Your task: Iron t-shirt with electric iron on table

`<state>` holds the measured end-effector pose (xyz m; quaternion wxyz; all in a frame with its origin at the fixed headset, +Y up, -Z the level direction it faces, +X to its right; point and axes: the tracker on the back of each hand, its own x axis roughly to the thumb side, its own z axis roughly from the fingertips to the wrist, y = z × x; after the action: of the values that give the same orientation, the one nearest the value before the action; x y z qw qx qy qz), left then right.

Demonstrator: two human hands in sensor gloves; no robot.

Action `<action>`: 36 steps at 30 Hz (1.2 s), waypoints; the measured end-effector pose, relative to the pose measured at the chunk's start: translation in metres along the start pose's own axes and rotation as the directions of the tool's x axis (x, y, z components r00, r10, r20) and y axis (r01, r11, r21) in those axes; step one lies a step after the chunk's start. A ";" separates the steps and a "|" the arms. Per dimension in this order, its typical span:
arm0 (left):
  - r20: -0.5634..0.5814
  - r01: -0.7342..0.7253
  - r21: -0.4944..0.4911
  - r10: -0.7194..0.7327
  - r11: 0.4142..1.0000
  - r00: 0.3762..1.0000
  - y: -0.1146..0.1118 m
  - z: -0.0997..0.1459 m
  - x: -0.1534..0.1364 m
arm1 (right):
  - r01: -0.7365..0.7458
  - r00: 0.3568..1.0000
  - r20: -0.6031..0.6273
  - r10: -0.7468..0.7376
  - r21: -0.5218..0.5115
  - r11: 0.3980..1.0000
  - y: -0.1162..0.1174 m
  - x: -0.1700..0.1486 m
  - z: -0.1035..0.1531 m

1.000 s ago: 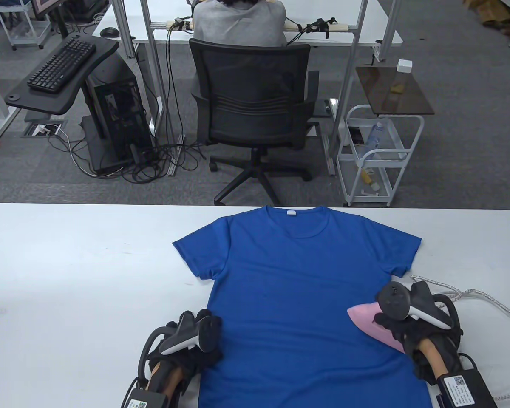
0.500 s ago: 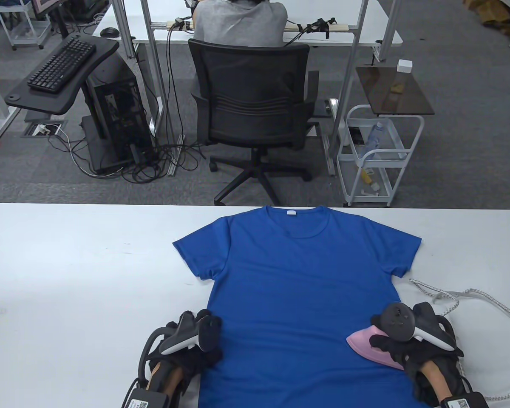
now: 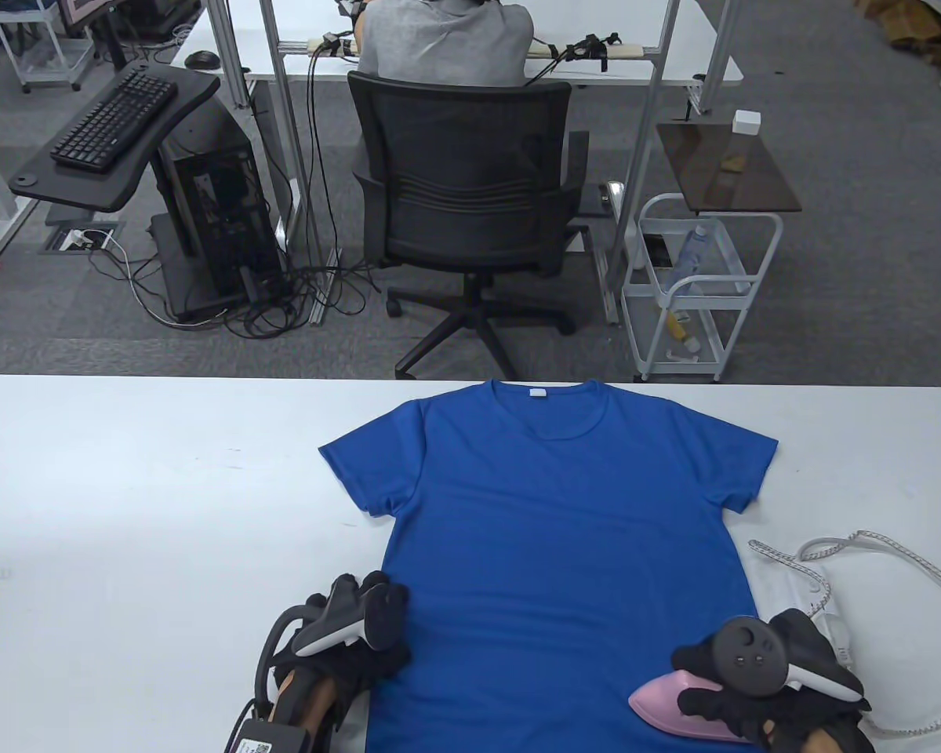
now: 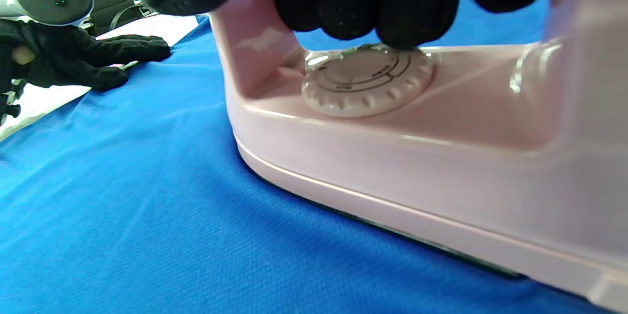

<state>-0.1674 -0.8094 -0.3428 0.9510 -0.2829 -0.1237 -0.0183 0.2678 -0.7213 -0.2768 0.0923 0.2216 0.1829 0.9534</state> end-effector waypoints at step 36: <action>-0.022 0.049 0.109 -0.047 0.993 0.999 0.008 0.001 -0.009 | -0.040 0.976 -0.216 -0.003 -0.196 0.980 -0.007 0.015 -0.066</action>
<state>-0.1751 -0.8022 -0.3483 0.9655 -0.2272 -0.1220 -0.0371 0.2246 -0.7313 -0.3286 0.0847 0.1085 0.0935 0.9861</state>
